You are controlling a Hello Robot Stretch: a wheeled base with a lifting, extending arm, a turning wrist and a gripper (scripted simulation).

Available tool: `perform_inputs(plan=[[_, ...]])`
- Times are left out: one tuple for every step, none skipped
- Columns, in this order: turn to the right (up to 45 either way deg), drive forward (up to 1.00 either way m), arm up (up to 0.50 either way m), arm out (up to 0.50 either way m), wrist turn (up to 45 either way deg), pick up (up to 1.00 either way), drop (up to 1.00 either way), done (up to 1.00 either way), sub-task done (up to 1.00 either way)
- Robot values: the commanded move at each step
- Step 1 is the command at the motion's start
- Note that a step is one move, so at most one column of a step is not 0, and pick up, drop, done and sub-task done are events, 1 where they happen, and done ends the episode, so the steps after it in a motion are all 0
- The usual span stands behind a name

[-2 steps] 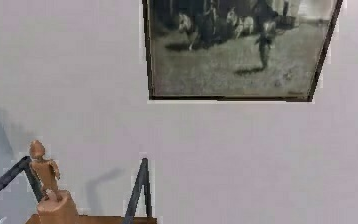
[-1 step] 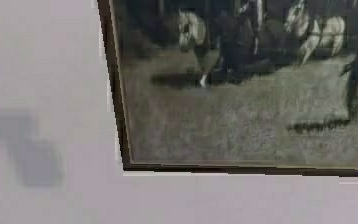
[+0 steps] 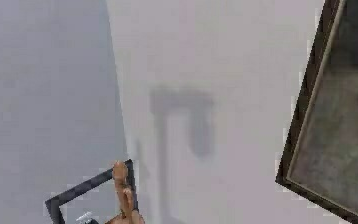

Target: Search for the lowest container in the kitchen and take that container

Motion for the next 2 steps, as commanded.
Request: perform_inputs(plan=[[-45.0, 0.00, 0.00, 0.00, 0.0, 0.00, 0.00, 0.00, 0.00], [-45.0, 0.00, 0.00, 0.00, 0.0, 0.00, 0.00, 0.00, 0.00]])
